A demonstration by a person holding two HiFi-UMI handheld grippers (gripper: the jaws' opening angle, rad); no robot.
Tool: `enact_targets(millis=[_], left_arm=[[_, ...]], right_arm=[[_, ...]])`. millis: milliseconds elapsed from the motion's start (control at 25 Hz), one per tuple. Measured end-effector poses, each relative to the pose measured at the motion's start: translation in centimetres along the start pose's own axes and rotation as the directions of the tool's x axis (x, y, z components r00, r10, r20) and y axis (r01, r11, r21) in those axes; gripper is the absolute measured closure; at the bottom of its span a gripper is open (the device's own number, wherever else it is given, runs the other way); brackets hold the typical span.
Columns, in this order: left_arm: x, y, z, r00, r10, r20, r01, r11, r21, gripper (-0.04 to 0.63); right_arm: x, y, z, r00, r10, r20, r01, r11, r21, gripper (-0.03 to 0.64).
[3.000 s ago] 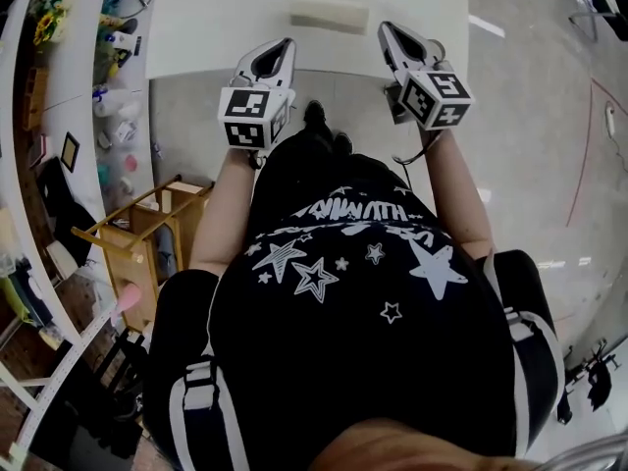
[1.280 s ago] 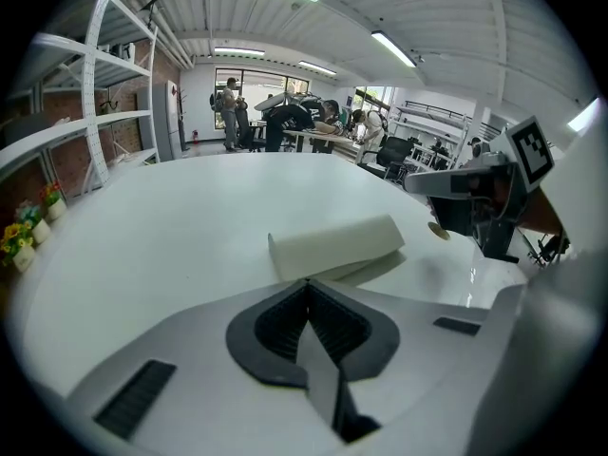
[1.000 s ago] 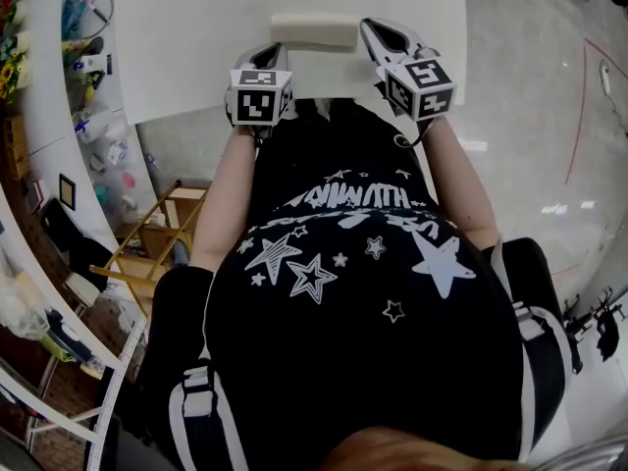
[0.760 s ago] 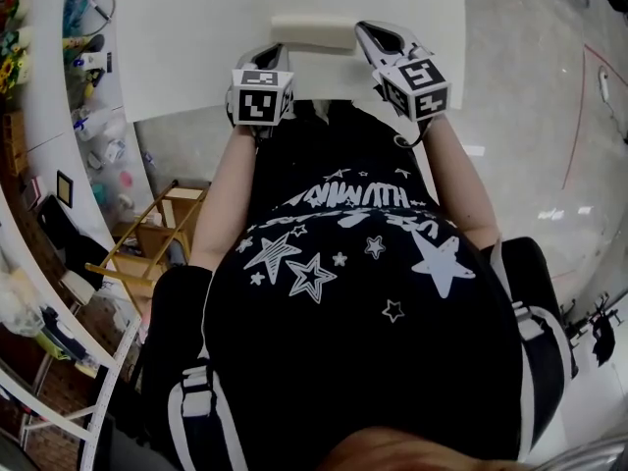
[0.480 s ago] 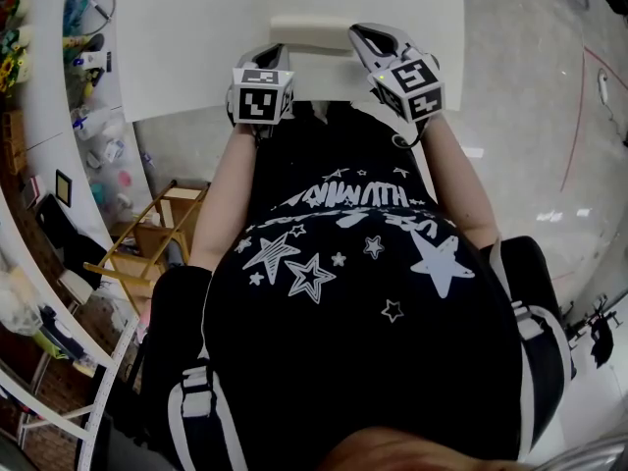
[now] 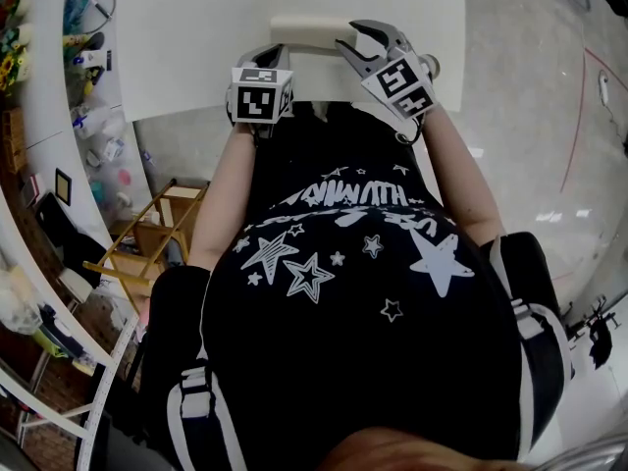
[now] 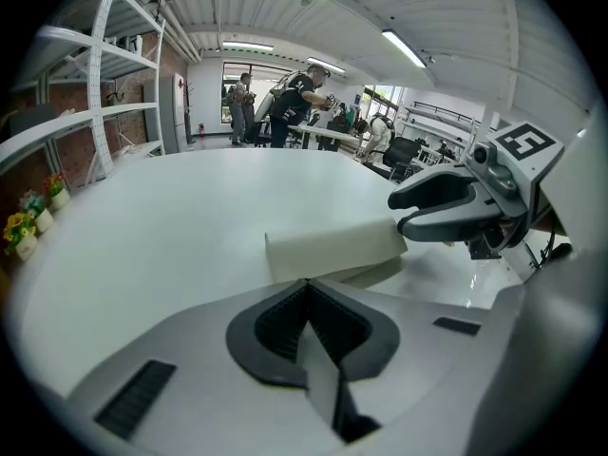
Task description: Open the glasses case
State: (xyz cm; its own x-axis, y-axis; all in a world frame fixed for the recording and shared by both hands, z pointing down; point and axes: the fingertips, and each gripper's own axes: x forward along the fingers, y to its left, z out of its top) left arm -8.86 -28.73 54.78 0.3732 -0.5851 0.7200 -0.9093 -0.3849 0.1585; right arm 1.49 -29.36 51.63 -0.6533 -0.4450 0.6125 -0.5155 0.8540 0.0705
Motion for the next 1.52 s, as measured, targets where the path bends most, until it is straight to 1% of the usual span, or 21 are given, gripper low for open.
enact_targets(millis=[200, 360, 560, 720, 880, 1120, 1320, 1520], left_arm=[[0.0, 0.1, -0.1, 1.000, -0.001, -0.003, 0.001, 1.000, 0.001, 0.583], [0.0, 0.2, -0.2, 1.000, -0.003, -0.004, 0.003, 1.000, -0.002, 0.583], [-0.1, 0.0, 0.0, 1.000, -0.011, -0.004, 0.011, 1.000, -0.012, 0.583], [0.0, 0.0, 0.0, 1.000, -0.018, -0.009, 0.017, 1.000, -0.013, 0.583], [-0.1, 0.0, 0.0, 1.000, -0.024, -0.010, 0.024, 1.000, -0.014, 0.583], [0.1, 0.0, 0.0, 1.000, -0.028, -0.012, 0.028, 0.999, -0.017, 0.584], [0.0, 0.1, -0.1, 1.000, -0.030, -0.009, 0.030, 0.999, -0.021, 0.584], [0.1, 0.1, -0.1, 0.999, -0.032, -0.011, 0.032, 0.999, -0.028, 0.584]], right_arm=[[1.1, 0.6, -0.5, 0.998, 0.037, -0.047, -0.042, 0.993, -0.111, 0.372], [1.7, 0.9, -1.1, 0.995, 0.063, -0.072, -0.074, 0.985, -0.155, 0.359], [2.3, 1.1, -1.8, 0.991, 0.069, -0.118, -0.095, 0.969, -0.229, 0.332], [2.9, 1.0, -2.1, 0.988, 0.053, -0.147, -0.093, 0.956, -0.278, 0.330], [3.3, 1.0, -2.0, 0.986, 0.031, -0.163, -0.086, 0.935, -0.344, 0.331], [3.4, 0.9, -2.2, 0.979, 0.034, -0.201, -0.103, 0.933, -0.345, 0.331], [3.4, 0.8, -2.2, 0.965, 0.085, -0.247, -0.161, 0.938, -0.307, 0.331], [3.4, 0.8, -2.2, 0.962, 0.117, -0.248, -0.188, 0.939, -0.288, 0.333]])
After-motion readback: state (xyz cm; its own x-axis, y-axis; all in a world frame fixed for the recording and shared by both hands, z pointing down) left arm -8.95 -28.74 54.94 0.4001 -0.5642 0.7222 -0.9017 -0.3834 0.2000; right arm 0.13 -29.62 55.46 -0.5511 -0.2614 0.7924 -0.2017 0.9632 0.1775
